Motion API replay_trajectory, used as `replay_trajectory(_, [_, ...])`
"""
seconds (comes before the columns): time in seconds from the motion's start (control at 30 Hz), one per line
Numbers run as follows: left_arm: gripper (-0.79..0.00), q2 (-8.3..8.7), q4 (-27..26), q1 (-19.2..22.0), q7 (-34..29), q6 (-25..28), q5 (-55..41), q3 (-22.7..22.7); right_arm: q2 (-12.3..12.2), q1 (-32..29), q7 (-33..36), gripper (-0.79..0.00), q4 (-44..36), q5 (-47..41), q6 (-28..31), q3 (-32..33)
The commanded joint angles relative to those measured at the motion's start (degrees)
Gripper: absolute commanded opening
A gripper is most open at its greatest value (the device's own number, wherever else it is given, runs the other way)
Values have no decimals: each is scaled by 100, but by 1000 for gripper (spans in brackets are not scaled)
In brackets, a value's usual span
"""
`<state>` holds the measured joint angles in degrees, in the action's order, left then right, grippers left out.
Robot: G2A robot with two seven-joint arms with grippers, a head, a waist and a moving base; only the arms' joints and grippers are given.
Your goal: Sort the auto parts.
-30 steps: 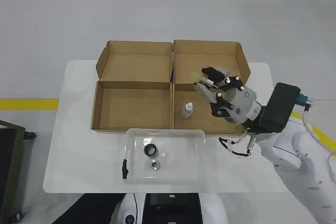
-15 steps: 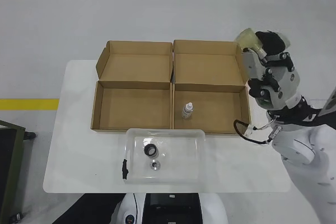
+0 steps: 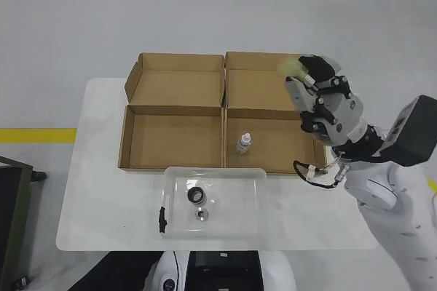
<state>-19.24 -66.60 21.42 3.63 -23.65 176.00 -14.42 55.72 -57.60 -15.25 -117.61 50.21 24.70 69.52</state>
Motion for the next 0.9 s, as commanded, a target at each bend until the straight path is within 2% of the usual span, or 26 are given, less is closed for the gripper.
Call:
replay_trajectory(0.0, [0, 0, 0, 0, 0, 0, 0, 0, 14, 32, 126, -785, 24, 72, 70, -46])
replay_trajectory(0.33, [0, 0, 0, 0, 0, 0, 0, 0, 61, -74, 856, -785, 175, 447, 533, -366])
replay_trajectory(0.63, [0, 0, 0, 0, 0, 0, 0, 0, 51, -272, 1816, -785, 398, 1215, 732, -500])
replay_trajectory(0.7, [0, 0, 0, 0, 0, 0, 0, 0, 21, -333, 2243, -785, 391, 1649, 749, -445])
replay_trajectory(0.87, [0, 0, 0, 0, 0, 0, 0, 0, -3, -615, 2316, -785, 452, 1617, 873, -331])
